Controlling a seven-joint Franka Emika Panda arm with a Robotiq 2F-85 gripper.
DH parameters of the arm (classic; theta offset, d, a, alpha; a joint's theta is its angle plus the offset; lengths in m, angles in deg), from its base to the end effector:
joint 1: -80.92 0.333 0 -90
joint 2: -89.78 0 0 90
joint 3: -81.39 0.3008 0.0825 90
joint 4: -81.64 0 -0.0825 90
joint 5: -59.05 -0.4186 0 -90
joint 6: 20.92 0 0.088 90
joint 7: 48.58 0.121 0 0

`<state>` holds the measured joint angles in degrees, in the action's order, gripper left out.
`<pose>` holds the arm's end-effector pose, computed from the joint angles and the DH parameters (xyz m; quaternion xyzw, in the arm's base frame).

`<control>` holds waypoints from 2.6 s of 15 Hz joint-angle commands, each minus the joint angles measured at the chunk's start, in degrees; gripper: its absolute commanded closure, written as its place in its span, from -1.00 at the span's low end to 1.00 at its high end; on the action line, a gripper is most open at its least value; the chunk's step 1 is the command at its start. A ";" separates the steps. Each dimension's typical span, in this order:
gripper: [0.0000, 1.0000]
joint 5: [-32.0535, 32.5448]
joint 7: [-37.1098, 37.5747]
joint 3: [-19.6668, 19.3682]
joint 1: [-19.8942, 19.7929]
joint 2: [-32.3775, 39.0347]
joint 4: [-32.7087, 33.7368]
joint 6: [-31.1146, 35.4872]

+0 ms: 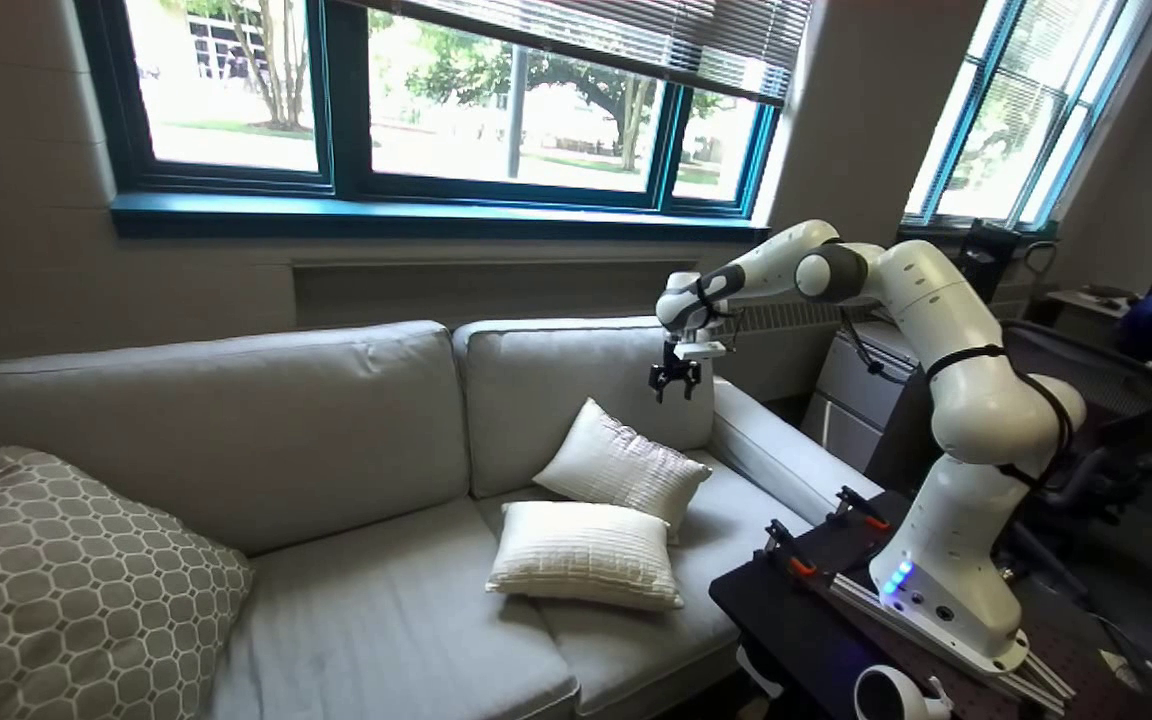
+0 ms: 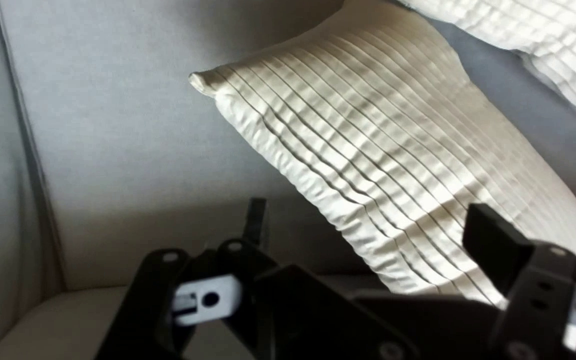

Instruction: Move the small pillows to the right

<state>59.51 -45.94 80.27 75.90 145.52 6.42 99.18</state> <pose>0.7249 -0.0762 0.0867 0.9930 -0.0704 -0.0949 0.0088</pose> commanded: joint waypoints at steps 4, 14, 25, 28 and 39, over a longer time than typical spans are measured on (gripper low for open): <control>-1.00 -0.30 -6.47 0.30 -0.60 4.89 6.59 -4.52; -1.00 -0.28 -19.13 3.31 -2.69 14.93 19.32 -8.88; -1.00 -4.72 -43.09 10.99 -8.04 34.06 43.59 -15.84; -1.00 -8.16 -45.81 11.41 -8.87 29.39 34.68 -13.96; -1.00 -10.69 -14.25 5.40 -3.18 29.41 30.73 -6.06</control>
<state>48.79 -67.91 87.74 71.48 174.93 37.06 89.79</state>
